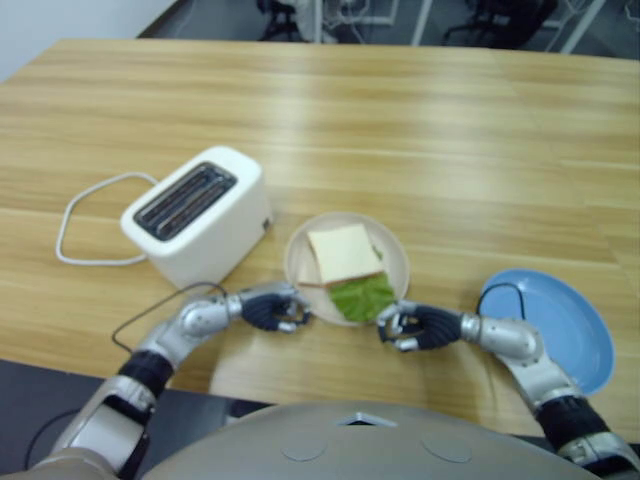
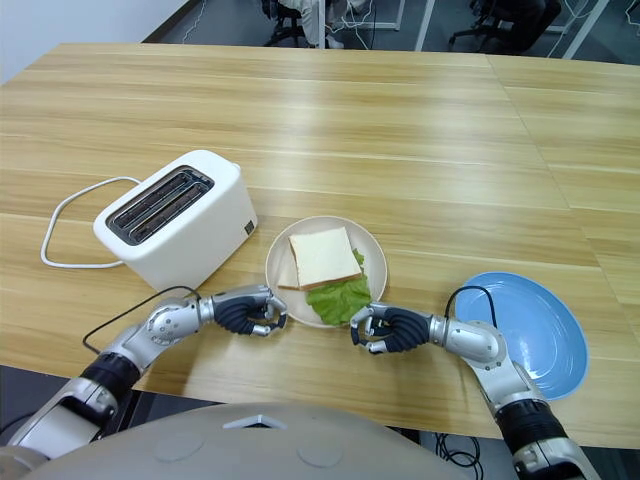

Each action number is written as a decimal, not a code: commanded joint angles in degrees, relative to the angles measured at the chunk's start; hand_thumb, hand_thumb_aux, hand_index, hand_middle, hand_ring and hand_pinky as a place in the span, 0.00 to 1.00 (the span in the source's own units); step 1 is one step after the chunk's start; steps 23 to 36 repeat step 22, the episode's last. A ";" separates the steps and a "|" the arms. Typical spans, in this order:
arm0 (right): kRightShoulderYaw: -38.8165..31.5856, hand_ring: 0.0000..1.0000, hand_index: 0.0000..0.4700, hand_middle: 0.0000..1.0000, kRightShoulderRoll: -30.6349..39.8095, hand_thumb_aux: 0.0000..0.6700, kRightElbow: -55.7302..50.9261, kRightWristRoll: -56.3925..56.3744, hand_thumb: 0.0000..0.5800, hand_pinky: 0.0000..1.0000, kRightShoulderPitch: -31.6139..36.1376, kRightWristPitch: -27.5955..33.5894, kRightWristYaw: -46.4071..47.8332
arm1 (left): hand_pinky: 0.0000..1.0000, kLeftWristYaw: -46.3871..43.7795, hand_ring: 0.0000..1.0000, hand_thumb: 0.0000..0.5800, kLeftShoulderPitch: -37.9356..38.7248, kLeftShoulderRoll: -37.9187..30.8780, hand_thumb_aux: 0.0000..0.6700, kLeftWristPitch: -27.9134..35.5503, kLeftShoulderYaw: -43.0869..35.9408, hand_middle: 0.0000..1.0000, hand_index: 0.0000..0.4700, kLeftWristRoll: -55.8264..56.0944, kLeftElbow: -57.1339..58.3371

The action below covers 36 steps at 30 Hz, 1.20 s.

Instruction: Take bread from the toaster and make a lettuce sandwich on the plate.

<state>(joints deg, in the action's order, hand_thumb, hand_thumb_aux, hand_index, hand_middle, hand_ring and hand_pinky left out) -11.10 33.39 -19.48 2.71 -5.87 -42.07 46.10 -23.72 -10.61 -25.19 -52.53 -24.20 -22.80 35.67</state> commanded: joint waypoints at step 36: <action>15.05 0.00 0.00 0.00 -9.11 0.00 9.09 -9.70 0.00 0.00 8.67 -2.26 -28.69 | 0.00 20.05 0.00 0.00 -3.83 5.15 0.00 -0.65 14.30 0.00 0.00 10.98 -16.80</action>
